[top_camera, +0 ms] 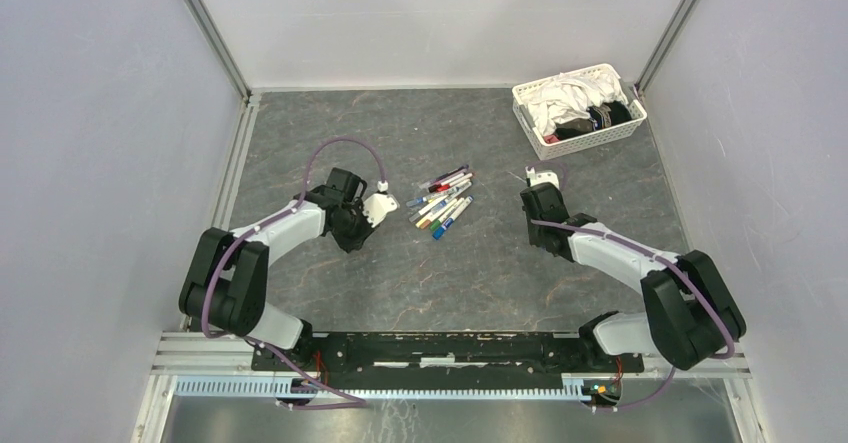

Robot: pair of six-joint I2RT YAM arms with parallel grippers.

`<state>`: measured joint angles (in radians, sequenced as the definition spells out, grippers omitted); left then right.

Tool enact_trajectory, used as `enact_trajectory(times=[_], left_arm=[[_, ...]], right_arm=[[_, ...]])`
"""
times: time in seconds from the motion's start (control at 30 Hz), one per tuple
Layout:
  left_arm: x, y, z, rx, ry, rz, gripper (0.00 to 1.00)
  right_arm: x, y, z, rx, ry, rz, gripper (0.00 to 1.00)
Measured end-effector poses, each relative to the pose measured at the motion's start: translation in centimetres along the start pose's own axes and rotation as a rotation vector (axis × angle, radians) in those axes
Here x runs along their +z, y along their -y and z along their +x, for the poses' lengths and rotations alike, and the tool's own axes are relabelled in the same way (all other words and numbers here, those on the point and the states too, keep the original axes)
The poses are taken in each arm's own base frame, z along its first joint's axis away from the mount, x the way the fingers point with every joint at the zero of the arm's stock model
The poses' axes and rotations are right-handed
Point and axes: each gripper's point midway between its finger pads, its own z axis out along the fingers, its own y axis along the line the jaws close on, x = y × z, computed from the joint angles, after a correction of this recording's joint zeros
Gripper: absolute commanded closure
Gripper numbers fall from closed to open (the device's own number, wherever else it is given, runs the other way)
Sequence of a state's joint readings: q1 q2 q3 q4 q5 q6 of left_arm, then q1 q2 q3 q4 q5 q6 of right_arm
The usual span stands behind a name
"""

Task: Open the pen caps
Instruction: Place the pen cap at the center of the board.

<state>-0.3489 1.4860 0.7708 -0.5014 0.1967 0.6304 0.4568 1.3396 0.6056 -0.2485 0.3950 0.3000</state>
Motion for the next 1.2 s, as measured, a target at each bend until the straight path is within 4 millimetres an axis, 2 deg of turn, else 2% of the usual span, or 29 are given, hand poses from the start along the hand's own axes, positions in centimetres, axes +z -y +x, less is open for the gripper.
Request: enact_trajectory(times=[0.07,0.13,0.17,0.3,0.43,0.53,0.63,0.7,0.83,0.93,1.03,1.2], left_arm=[[0.2,-0.3,-0.5,0.016,0.014,-0.020,0.72],[0.4,-0.5,-1.0,0.028,0.026,-0.035,0.64],[0.4,-0.6,-1.1,0.032,0.031,-0.041,0.58],[0.4,-1.3,-1.6,0.040,0.042,-0.067,0.15],[0.2,-1.0,-1.7,0.035,0.034,-0.047,0.02],[-0.5,-0.2,-1.6,0.026,0.012,0.000,0.00],[-1.9,-0.2,-3.2,0.019,0.031,0.032,0.00],[-3.2,-0.5,-5.1,0.017,0.072,0.041,0.00],[-5.9,-0.9,-8.1,0.010,0.147,0.052,0.00],[-7.8,-0.9,-9.4,-0.008,0.186,0.064,0.00],[-9.8,-1.3,-10.2,-0.039,0.224,0.075,0.00],[-12.3,-2.2,-10.3,-0.077,0.267,0.062,0.00]], right_arm=[[0.4,0.3,0.3,0.002,-0.009,0.014,1.00],[0.7,0.6,0.8,0.003,-0.024,0.024,0.94],[0.9,0.7,0.8,0.005,-0.025,0.029,0.92],[1.1,0.7,0.7,0.012,-0.021,0.031,0.78],[1.4,0.7,0.3,0.021,-0.013,0.031,0.73],[1.5,0.9,0.2,0.032,-0.015,0.037,0.70],[1.5,1.2,0.2,0.039,-0.020,0.044,0.63],[1.4,1.4,0.3,0.041,-0.022,0.047,0.63],[1.2,1.6,0.5,0.040,-0.036,0.052,0.70],[1.1,1.9,0.8,0.032,-0.056,0.057,0.71],[1.0,2.4,1.0,0.036,-0.072,0.069,0.70],[0.2,2.8,1.0,0.034,-0.082,0.068,0.59]])
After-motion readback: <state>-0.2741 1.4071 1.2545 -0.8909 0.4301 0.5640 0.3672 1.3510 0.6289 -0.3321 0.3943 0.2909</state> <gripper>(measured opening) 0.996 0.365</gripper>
